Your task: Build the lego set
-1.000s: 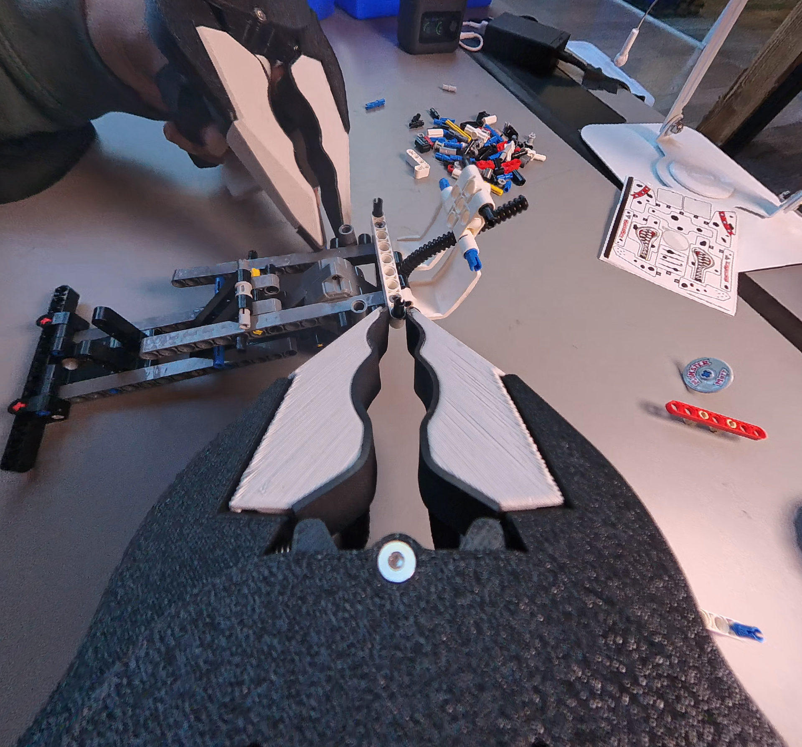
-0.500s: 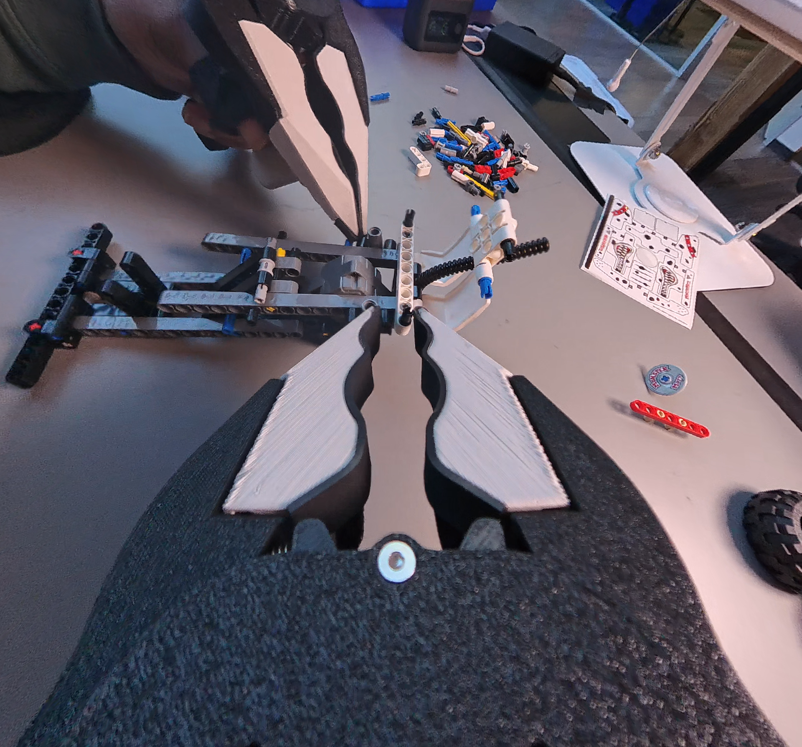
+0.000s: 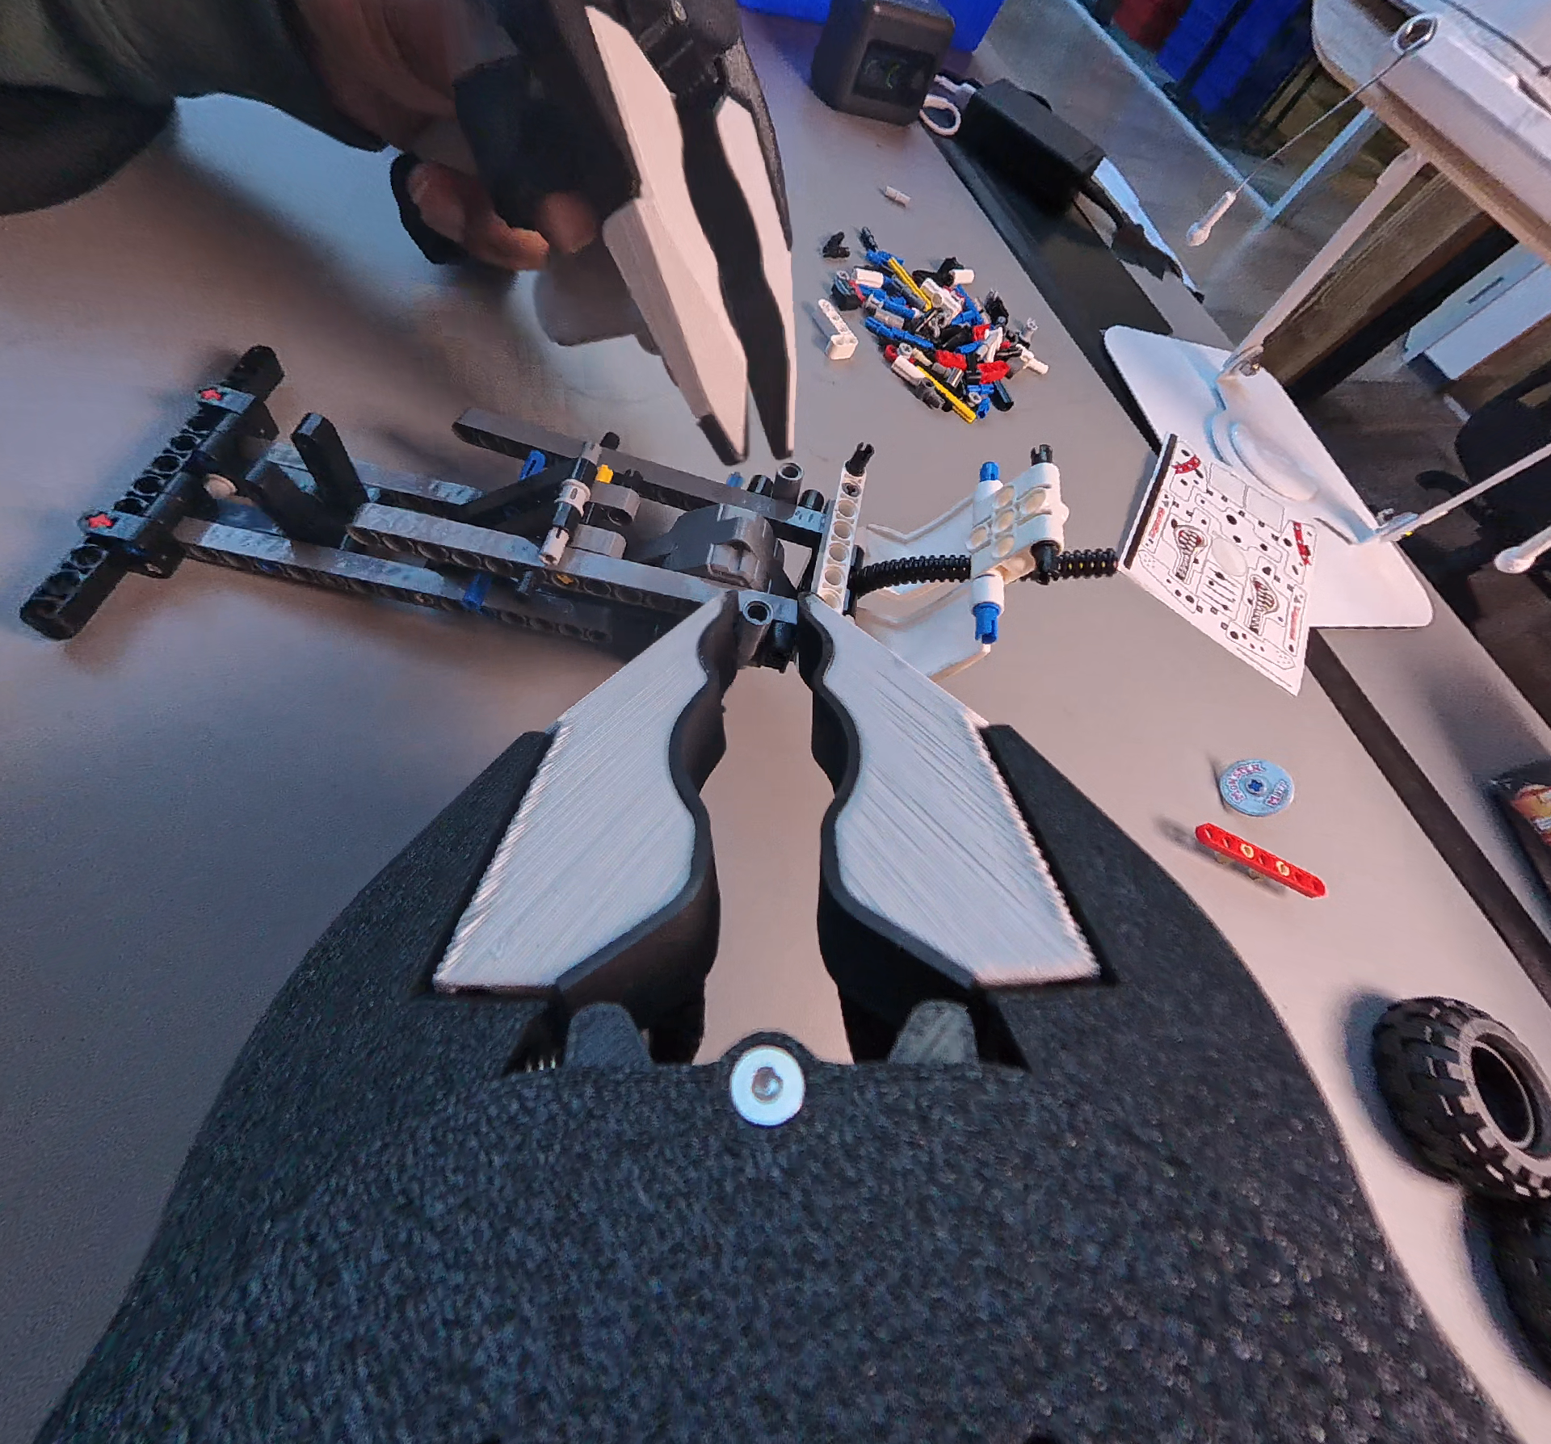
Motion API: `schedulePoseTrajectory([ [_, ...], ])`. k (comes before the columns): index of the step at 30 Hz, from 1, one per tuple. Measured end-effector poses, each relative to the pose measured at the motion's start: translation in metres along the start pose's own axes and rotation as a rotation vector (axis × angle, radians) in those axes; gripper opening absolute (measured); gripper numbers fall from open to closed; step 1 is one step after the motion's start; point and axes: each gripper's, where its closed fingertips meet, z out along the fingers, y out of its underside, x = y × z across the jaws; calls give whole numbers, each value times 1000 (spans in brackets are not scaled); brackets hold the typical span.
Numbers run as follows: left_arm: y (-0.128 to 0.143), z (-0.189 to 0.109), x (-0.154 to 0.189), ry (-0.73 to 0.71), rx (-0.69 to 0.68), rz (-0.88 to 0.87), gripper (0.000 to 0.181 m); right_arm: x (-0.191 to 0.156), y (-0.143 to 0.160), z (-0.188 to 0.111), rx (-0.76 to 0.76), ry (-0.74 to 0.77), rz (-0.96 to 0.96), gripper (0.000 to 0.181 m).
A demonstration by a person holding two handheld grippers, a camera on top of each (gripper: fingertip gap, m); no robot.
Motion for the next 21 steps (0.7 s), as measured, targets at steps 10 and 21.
schedulePoseTrajectory([
  [10,22,-7,24,156,-139,21,41,-16,-11,-2,25,-58,-12,15],
  [21,48,-14,45,287,-281,-23,11,-62,-10,0,-151,-207,118,64],
])
